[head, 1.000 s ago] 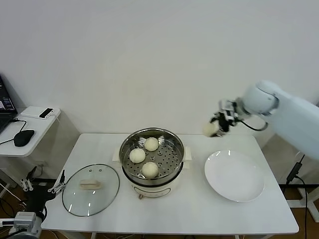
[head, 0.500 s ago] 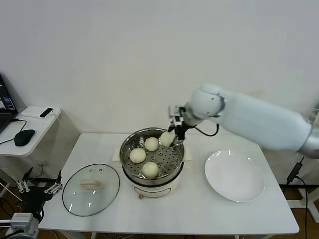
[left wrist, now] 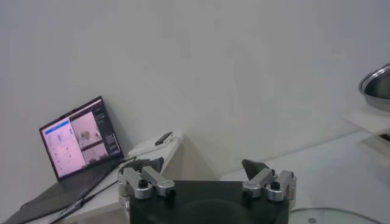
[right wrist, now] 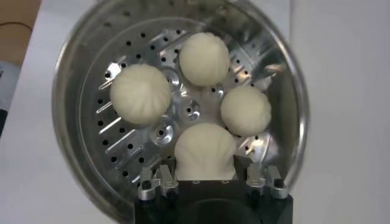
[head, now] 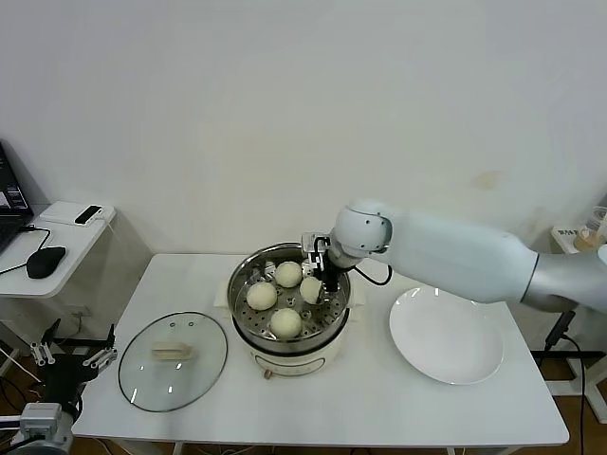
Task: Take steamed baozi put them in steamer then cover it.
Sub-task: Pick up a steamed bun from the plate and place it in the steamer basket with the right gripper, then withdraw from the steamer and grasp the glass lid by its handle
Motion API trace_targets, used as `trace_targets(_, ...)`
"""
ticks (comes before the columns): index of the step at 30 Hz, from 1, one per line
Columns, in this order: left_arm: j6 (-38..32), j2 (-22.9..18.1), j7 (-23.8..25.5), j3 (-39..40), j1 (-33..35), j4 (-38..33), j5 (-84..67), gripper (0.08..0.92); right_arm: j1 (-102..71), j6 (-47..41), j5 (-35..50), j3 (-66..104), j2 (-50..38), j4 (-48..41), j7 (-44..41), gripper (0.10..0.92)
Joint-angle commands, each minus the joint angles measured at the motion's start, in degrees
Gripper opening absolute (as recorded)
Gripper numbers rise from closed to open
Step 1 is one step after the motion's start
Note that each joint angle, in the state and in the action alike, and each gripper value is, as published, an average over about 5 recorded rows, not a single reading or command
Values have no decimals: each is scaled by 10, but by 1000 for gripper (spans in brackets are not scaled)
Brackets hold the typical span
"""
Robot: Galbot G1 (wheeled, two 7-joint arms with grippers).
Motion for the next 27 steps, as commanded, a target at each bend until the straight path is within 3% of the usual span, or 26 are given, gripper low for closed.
trace_targets(1, 0, 1, 0, 0, -1, 3, -1, 823, -22, -9, -11, -6, 15, -21, 12, 602)
trace_targets(7, 1, -2, 0, 0, 0, -1, -1, 823, -24, -9, -4, 8, 13, -14, 21, 624)
trace_targets(14, 1, -2, -1, -1, 1, -2, -1, 823, 6, -8, 18, 35, -30, 35, 22, 798)
trace_targets(17, 2, -4, -1, 2, -2, -5, -1, 823, 13, -1, 27, 55, -63, 65, 39, 819)
trace_targets(23, 3, -6, -2, 4, -6, -8, -2, 823, -49, 29, 78, 132, -139, 142, 191, 823)
trace_targets(27, 3, -5, -3, 7, -10, -6, -2, 823, -181, 97, 78, 243, -186, 190, 322, 823)
